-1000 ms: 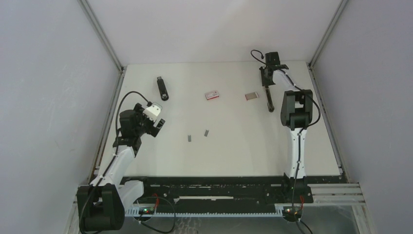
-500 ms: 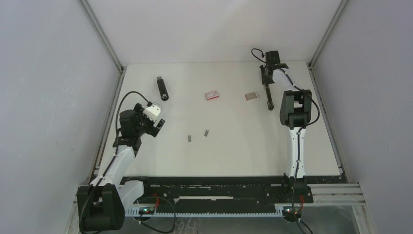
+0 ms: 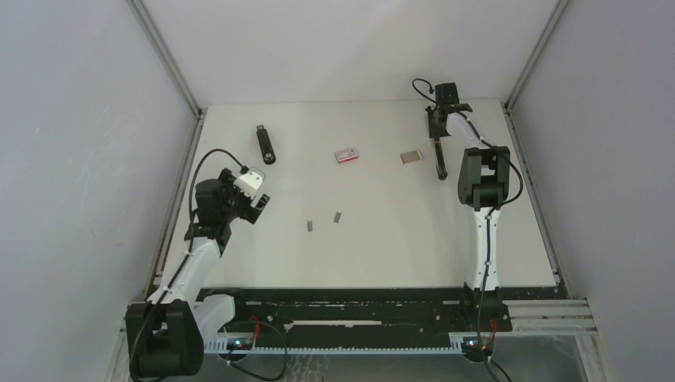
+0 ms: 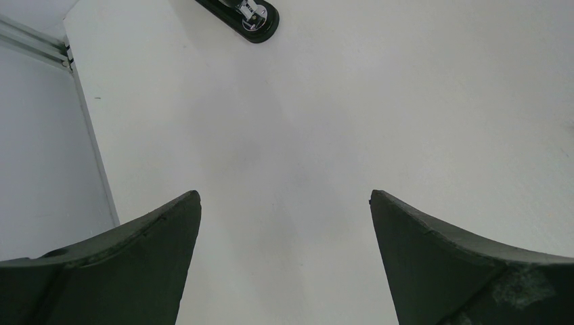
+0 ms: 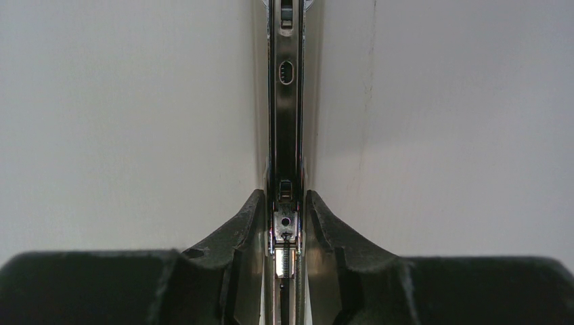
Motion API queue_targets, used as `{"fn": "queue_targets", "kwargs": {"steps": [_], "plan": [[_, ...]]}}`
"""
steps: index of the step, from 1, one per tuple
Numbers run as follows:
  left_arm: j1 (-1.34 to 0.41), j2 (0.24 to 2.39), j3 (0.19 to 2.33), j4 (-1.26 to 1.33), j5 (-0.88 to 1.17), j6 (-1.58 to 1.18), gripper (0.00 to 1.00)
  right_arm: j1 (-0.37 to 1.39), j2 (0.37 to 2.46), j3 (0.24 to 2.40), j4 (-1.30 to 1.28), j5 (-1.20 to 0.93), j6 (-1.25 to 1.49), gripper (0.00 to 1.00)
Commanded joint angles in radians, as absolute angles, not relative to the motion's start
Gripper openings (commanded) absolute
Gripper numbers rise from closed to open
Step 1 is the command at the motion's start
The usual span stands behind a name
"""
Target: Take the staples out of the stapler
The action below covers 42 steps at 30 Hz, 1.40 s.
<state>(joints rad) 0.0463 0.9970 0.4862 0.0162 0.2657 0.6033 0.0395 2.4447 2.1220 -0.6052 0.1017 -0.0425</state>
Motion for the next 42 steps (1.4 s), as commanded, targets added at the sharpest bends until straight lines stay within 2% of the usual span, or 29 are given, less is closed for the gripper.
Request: {"fn": "queue_targets", "kwargs": {"steps": [1,12,15,19,28,34,38,42], "plan": [[0.053,1.003,0.479,0.037,0.272,0.598,1.0,0.027,2.447,2.168,-0.609,0.099,-0.024,0.23],[0.052,1.005,0.489,0.059,0.223,0.588,1.0,0.029,2.412,2.172,-0.618,0.064,-0.012,0.37],[0.053,1.002,0.502,0.069,0.196,0.586,1.0,0.033,2.388,2.172,-0.62,0.064,-0.021,0.48],[0.052,1.02,0.556,0.044,0.171,0.586,1.0,0.038,2.325,2.154,-0.623,0.068,-0.037,0.58],[0.053,1.102,0.738,-0.057,0.135,0.617,1.0,0.078,2.101,1.966,-0.567,0.067,-0.079,0.87],[0.053,1.171,0.859,-0.05,0.143,0.644,1.0,0.181,1.99,1.847,-0.576,0.089,-0.152,0.9],[0.053,1.308,1.017,-0.119,0.138,0.627,1.0,0.275,1.916,1.75,-0.583,0.046,-0.188,0.91],[0.06,1.422,1.137,-0.153,0.211,0.841,1.0,0.34,1.885,1.719,-0.643,-0.047,-0.193,0.91]]}}
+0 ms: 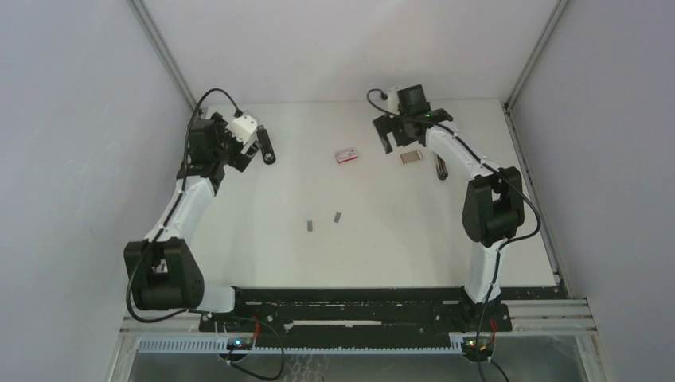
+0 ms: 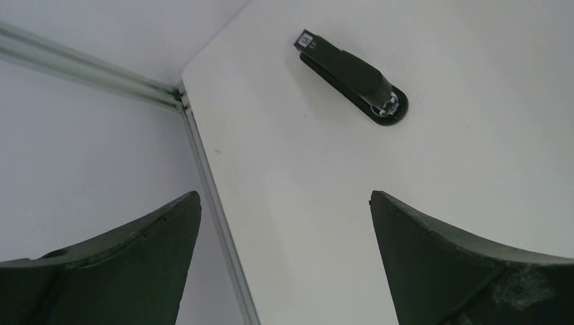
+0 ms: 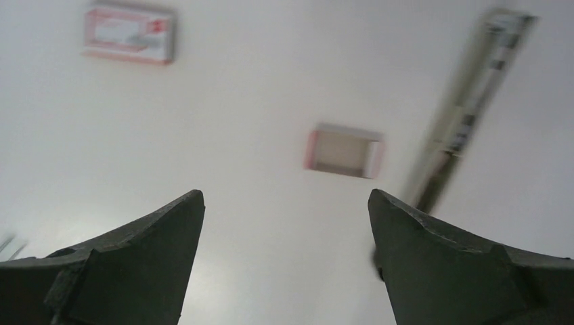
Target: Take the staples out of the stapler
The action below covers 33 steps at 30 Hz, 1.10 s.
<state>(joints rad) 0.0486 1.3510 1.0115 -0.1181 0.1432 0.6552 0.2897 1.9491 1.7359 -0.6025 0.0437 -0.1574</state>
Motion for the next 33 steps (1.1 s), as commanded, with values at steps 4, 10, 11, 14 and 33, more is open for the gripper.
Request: {"fn": "queue_targets", "kwargs": {"steps": [4,10,11,14,33], "plan": [[0.084,1.5,1.199,-0.164,0.345,1.116,1.0,0.359,1.877,1.721,-0.736,-0.175,-0.182,0.91],[0.091,1.686,1.492,-0.487,0.445,1.356,1.0,0.335,1.841,1.66,-0.762,-0.274,-0.212,0.91],[0.092,1.711,1.52,-0.533,0.457,1.429,1.0,0.329,1.841,1.652,-0.766,-0.281,-0.218,0.91],[0.091,1.773,1.554,-0.601,0.477,1.646,1.0,0.3,1.842,1.646,-0.789,-0.312,-0.23,0.91],[0.03,2.162,1.901,-0.856,0.34,1.947,0.98,0.295,1.88,1.621,-0.818,-0.358,-0.291,0.93]]}}
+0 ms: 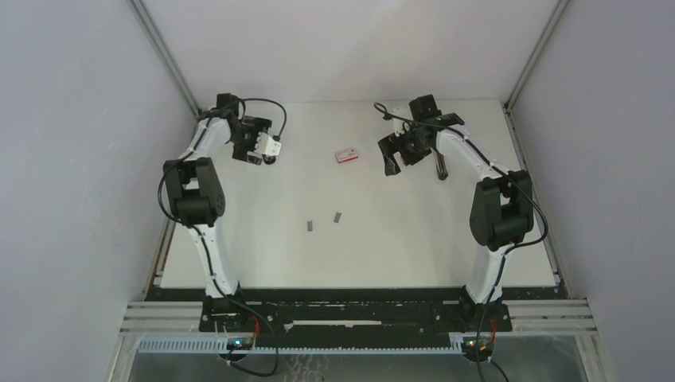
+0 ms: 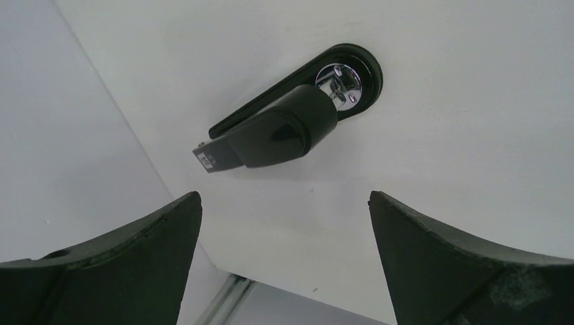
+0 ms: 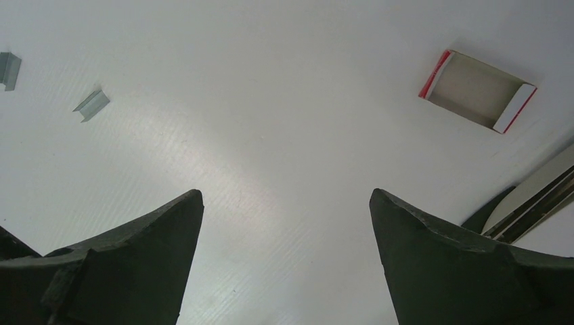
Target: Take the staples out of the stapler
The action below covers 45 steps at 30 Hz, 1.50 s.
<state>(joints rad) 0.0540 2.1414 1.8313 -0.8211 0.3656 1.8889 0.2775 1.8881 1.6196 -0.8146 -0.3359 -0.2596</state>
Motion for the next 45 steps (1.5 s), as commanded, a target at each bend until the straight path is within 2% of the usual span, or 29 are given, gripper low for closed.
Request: {"fn": "queue_targets", "kwargs": {"steps": [1,13,27,31,38,45], "plan": [[0.026,2.171,1.904,-0.855,0.335,1.953,0.98,0.299,1.881,1.621,-0.82,-0.36,-0.293,0.94],[-0.022,2.243,1.95,-0.842,0.27,1.992,0.91,0.31,1.896,1.62,-0.832,-0.387,-0.302,0.96],[-0.042,2.284,1.994,-0.842,0.2,1.997,0.59,0.316,1.888,1.618,-0.836,-0.41,-0.301,1.0],[-0.047,2.276,1.99,-0.842,0.195,1.98,0.53,0.322,1.885,1.62,-0.835,-0.407,-0.3,1.0],[-0.076,2.226,1.94,-0.842,0.2,1.927,0.49,0.327,1.872,1.618,-0.836,-0.405,-0.303,1.0],[-0.129,2.132,1.8,-0.78,0.198,1.798,0.46,0.322,1.866,1.613,-0.836,-0.415,-0.306,1.0]]}}
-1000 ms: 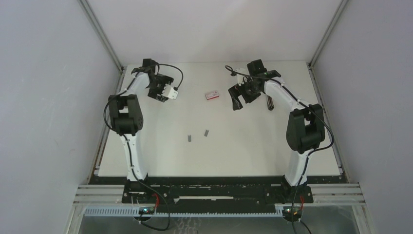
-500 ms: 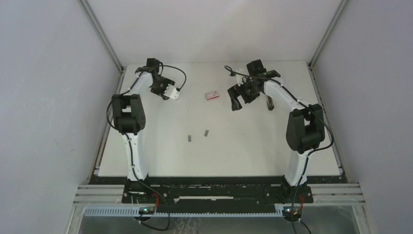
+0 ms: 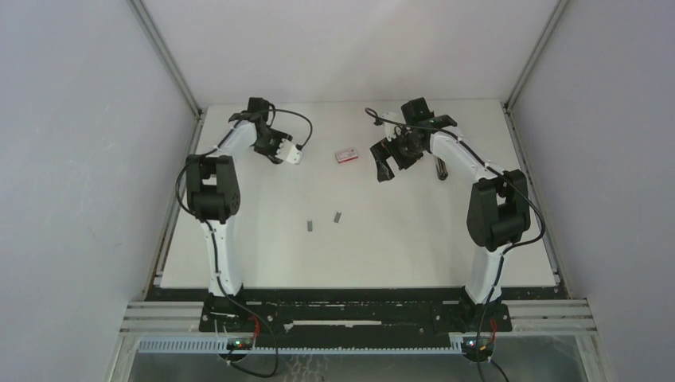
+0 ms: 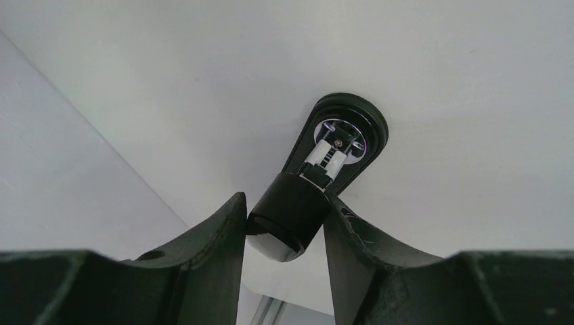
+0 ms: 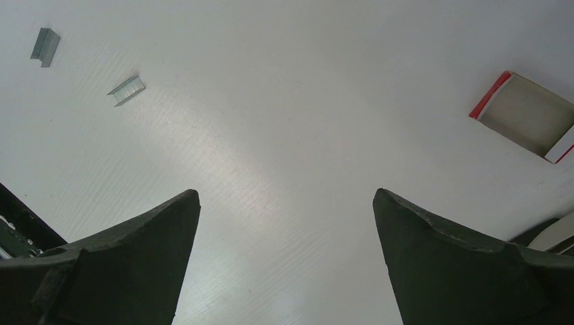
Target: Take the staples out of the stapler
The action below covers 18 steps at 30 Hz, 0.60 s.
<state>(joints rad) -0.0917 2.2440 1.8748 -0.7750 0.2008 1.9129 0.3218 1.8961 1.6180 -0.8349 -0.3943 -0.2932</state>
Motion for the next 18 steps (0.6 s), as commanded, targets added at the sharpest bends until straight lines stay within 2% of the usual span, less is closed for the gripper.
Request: {"fn": "queue_targets", "kwargs": {"steps": [1,18], "plan": [[-0.138,2.117,1.778,-0.766,0.195,1.776,0.46,0.321,1.864,1.611,-0.836,-0.416,-0.305,1.0],[-0.32,1.978,1.62,-0.617,0.066,1.136,0.37,0.318,1.845,1.597,-0.827,-0.446,-0.294,1.0]]}}
